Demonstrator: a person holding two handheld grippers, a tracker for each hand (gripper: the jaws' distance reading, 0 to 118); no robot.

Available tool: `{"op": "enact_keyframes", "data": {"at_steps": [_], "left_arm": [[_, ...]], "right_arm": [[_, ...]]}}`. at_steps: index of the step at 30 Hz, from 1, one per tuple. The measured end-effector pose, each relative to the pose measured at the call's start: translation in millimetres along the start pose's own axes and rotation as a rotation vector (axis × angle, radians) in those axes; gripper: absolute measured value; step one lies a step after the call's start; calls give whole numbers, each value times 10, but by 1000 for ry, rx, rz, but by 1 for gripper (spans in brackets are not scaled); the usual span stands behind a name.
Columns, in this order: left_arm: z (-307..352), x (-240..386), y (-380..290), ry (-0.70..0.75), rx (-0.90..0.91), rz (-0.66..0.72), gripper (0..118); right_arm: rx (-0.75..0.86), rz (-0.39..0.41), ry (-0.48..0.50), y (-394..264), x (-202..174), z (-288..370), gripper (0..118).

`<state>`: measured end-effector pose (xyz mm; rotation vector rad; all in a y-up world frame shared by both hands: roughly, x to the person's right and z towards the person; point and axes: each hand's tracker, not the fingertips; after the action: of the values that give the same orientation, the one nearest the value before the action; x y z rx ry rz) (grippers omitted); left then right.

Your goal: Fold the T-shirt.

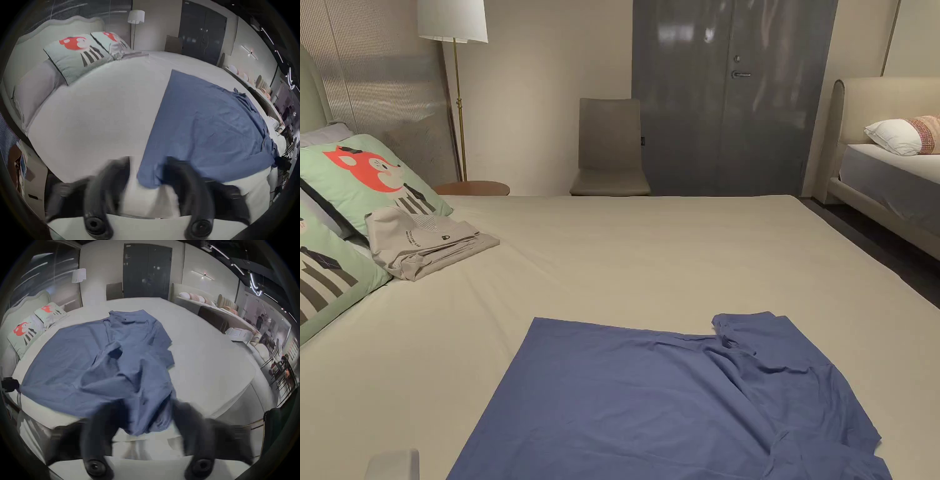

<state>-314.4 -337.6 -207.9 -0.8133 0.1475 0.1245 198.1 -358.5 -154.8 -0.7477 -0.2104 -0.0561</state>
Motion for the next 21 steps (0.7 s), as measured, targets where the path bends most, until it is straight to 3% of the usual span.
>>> {"op": "enact_keyframes", "data": {"at_steps": [1, 2, 8, 10, 11, 14, 15, 16, 21], "left_arm": [[78, 6, 41, -4, 40, 0, 108], [173, 9, 102, -17, 91, 6, 110], [740, 177, 515, -61, 401, 11, 109], [880, 232, 575, -78, 480, -1, 105], [927, 259, 609, -85, 521, -9, 97], [983, 376, 645, -58, 567, -56, 12], [976, 393, 648, -49, 573, -68, 1], [999, 408, 647, -57, 574, -72, 1], [967, 385, 651, -115, 512, -72, 0]], "right_arm": [[46, -25, 5, 38, 26, 68, 110], [115, -53, 21, 95, 49, 164, 108], [455, -60, -62, 616, -23, 579, 108], [543, -53, -46, 720, -61, 686, 103], [578, -54, -23, 768, -84, 726, 93], [596, -51, -11, 855, -171, 762, 32], [603, -52, -17, 866, -197, 762, 8], [607, -52, -23, 878, -222, 743, 2], [575, -17, 15, 860, -269, 647, 1]]}}
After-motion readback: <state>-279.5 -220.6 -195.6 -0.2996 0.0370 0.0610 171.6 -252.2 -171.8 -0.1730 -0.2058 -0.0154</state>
